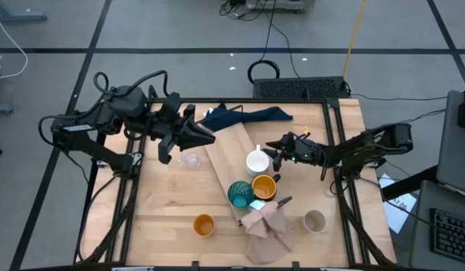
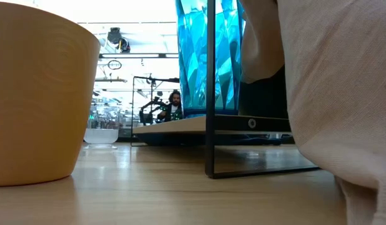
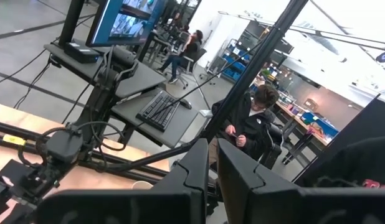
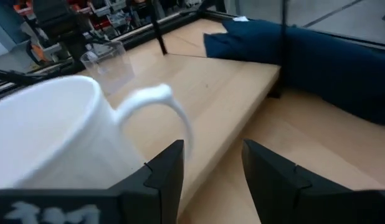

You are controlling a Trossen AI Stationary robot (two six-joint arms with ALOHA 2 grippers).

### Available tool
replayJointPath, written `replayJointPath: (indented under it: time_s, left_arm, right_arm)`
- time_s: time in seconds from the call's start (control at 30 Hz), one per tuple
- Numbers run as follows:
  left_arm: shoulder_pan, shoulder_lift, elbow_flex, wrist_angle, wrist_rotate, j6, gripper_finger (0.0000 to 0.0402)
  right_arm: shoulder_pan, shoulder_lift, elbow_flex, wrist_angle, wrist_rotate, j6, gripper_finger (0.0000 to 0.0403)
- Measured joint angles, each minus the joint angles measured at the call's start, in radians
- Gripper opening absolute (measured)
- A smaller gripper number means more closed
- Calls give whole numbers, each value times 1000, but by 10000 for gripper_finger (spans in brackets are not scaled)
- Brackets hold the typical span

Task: Stack small to large cups/mugs on shelf
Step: Put the white cup on the shelf

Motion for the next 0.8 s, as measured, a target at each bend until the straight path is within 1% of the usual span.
replayJointPath:
  time_s: [0.2, 0.3, 0.43, 0.63, 0.7, 0.8]
  left_arm:
    - [0, 0, 0, -8, 0, 23, 31]
    - [0, 0, 0, -50, -2, 25, 31]
    - [0, 0, 0, -203, -50, 25, 31]
    - [0, 0, 0, -459, -138, -11, 31]
    - [0, 0, 0, -543, -145, -37, 31]
    - [-1, 0, 0, -667, -145, -76, 31]
  right_arm:
    - [-7, -114, -69, -96, -31, 20, 153]
    - [-7, -186, -96, -96, -31, 54, 153]
    - [-7, -296, -116, -101, -36, 92, 153]
    - [-6, -485, -117, -99, -78, 210, 153]
    - [-6, -546, -118, -97, -84, 252, 153]
    - [-6, -628, -118, -99, -104, 271, 153]
